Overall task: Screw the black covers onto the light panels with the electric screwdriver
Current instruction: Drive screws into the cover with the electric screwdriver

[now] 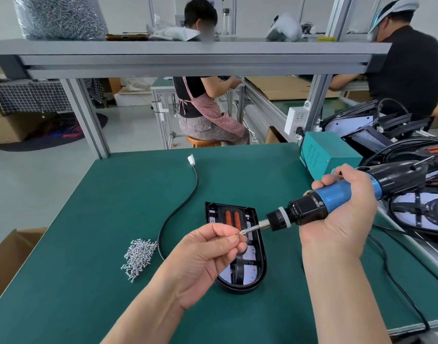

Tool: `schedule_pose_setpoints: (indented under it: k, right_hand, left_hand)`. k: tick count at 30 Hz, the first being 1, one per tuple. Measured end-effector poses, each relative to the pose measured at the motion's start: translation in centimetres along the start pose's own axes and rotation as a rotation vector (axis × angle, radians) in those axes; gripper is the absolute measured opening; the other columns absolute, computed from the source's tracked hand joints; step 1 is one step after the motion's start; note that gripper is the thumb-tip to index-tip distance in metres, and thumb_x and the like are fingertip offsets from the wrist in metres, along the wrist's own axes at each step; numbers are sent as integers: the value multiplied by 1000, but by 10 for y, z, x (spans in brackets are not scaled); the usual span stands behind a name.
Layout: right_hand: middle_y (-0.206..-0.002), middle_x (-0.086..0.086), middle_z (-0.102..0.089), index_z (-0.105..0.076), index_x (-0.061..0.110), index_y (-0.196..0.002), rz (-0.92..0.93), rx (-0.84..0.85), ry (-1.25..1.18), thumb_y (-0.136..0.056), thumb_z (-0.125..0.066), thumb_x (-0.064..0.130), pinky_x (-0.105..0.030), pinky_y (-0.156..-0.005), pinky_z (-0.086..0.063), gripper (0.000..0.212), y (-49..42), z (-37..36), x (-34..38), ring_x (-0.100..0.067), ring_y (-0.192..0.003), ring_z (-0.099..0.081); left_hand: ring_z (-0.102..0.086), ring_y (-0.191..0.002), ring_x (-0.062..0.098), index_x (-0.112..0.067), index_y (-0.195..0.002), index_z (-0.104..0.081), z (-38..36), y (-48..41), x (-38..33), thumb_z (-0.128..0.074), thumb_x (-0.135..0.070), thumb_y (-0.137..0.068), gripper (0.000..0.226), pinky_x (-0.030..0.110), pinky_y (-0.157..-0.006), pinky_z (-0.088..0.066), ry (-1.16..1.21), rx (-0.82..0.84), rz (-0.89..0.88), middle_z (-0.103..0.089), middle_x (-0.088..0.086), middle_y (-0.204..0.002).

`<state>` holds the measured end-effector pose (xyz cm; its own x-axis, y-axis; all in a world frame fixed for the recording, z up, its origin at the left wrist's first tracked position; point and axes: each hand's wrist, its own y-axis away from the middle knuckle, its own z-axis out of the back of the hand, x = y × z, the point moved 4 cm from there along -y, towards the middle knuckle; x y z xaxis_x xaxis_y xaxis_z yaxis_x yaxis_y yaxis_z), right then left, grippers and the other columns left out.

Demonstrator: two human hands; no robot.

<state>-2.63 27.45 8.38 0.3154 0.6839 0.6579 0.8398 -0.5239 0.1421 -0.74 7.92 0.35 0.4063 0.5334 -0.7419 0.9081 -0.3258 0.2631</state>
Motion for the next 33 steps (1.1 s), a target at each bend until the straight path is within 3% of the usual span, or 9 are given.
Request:
schedule_pose_setpoints:
  k: [4, 12, 18, 20, 22, 27, 30, 33]
  right_hand:
    - [-53, 7, -56, -49, 19, -72, 46, -70, 18, -97, -58, 21, -15, -49, -44, 27, -2, 10, -8, -9, -49, -50]
    - [-53, 8, -57, -55, 17, -75, 68, -102, 2, -94, -64, 18, -16, -47, -47, 21, -11, 17, -11, -9, -43, -53]
    - [-54, 7, -55, -59, 19, -92, 93, -97, 1, -95, -64, 16, -17, -49, -48, 6, -9, 16, -11, -9, -45, -53]
    - [-58, 5, -55, -60, 17, -97, 85, -82, 13, -96, -63, 16, -20, -53, -49, 3, -7, 16, -9, -10, -49, -54]
    - [-69, 1, -53, -58, 12, -109, 61, -43, 46, -98, -61, 19, -26, -63, -50, 14, -8, 17, -9, -13, -59, -53]
    - [-91, -6, -52, -51, 12, -119, 60, -3, 105, -99, -60, 26, -38, -87, -45, 25, -9, 20, -14, -25, -91, -50]
    - [-85, -5, -56, -54, 11, -114, 106, 7, 150, -97, -63, 22, -36, -82, -50, 22, -7, 16, -14, -24, -85, -54]
    - [-66, -1, -54, -55, 12, -93, 210, 27, 146, -92, -65, 12, -24, -63, -51, 10, -5, 10, -12, -19, -65, -54]
  left_hand:
    - [-73, -70, 21, -3, -75, -75, -4, -1, 4, -73, 5, -66, 12, 19, -59, -58, 42, -14, 1, -71, 20, -83]
    - [-73, -73, 21, -4, -74, -76, -5, 1, 11, -74, 4, -66, 12, 19, -60, -57, 54, -48, -16, -72, 20, -87]
    - [-73, -79, 26, -10, -76, -76, -7, 6, 10, -79, -6, -65, 12, 21, -69, -56, -158, -138, -288, -73, 21, -84]
    - [-74, -79, 26, -12, -75, -76, -9, 7, 11, -77, -1, -73, 12, 21, -70, -56, -258, -181, -375, -73, 17, -80]
    - [-74, -77, 26, -11, -75, -75, -10, 7, 13, -72, 9, -79, 21, 20, -69, -55, -336, -221, -435, -74, 16, -78]
    - [-75, -76, 23, -12, -78, -74, -9, 6, 18, -68, 12, -83, 26, 18, -69, -55, -408, -223, -467, -74, 12, -77]
    - [-73, -77, 21, -25, -90, -73, -8, 6, 17, -70, 10, -83, 36, 18, -72, -54, -528, -203, -486, -74, 6, -78]
    - [-66, -74, 11, -39, -98, -70, -9, 4, 15, -75, 1, -82, 43, 17, -74, -52, -743, -218, -508, -74, -2, -81]
